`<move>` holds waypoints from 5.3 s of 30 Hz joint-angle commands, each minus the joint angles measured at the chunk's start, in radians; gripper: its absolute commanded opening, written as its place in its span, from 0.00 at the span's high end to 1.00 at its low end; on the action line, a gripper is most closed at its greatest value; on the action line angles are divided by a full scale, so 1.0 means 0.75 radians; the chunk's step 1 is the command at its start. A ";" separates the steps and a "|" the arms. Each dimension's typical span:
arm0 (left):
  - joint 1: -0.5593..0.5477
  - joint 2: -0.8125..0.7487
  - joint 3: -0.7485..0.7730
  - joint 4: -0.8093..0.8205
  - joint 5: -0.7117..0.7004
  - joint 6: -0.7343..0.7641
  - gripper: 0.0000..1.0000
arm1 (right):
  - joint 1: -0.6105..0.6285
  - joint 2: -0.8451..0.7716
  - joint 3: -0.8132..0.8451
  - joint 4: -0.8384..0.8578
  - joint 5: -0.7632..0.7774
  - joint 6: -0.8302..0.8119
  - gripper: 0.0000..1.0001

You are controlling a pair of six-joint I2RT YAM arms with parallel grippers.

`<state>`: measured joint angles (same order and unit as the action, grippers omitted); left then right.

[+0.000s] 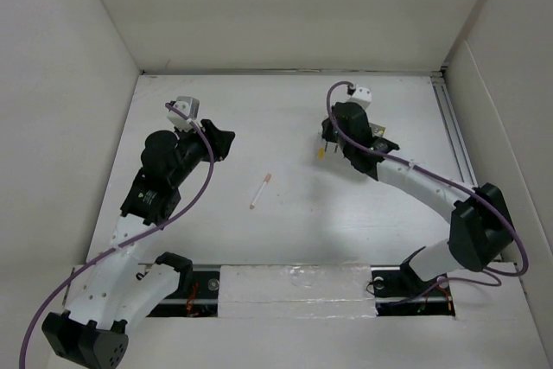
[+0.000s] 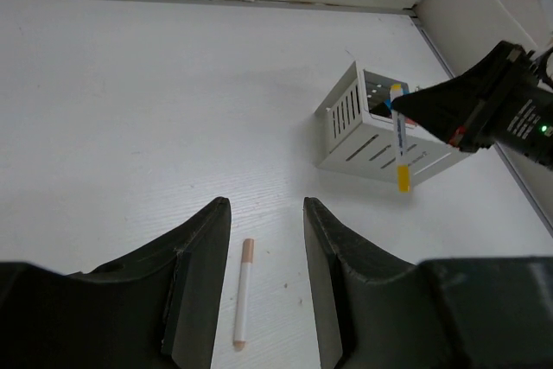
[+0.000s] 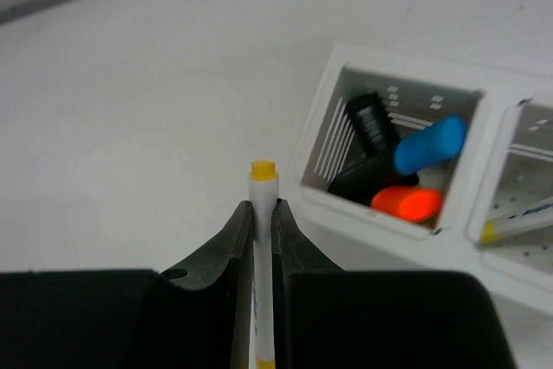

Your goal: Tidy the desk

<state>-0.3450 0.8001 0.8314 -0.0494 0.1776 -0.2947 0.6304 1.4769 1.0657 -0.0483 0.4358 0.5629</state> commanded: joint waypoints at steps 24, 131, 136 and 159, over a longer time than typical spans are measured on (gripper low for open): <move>-0.002 0.019 0.029 0.058 0.000 0.002 0.65 | -0.460 -0.075 -0.055 0.289 0.405 -0.082 1.00; -0.002 -0.003 0.023 0.056 0.029 -0.004 0.65 | 0.477 0.698 0.328 -0.173 0.045 -0.006 0.44; -0.002 -0.005 0.023 0.058 0.025 -0.004 0.65 | 0.477 0.696 0.322 -0.181 0.014 -0.002 0.44; -0.002 0.007 0.031 0.058 -0.014 0.010 0.65 | 0.489 0.577 0.232 -0.261 -0.119 -0.094 0.45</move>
<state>-0.3450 0.8196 0.8314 -0.0490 0.1787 -0.2939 0.9836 1.9667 1.2617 -0.1905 0.3790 0.5201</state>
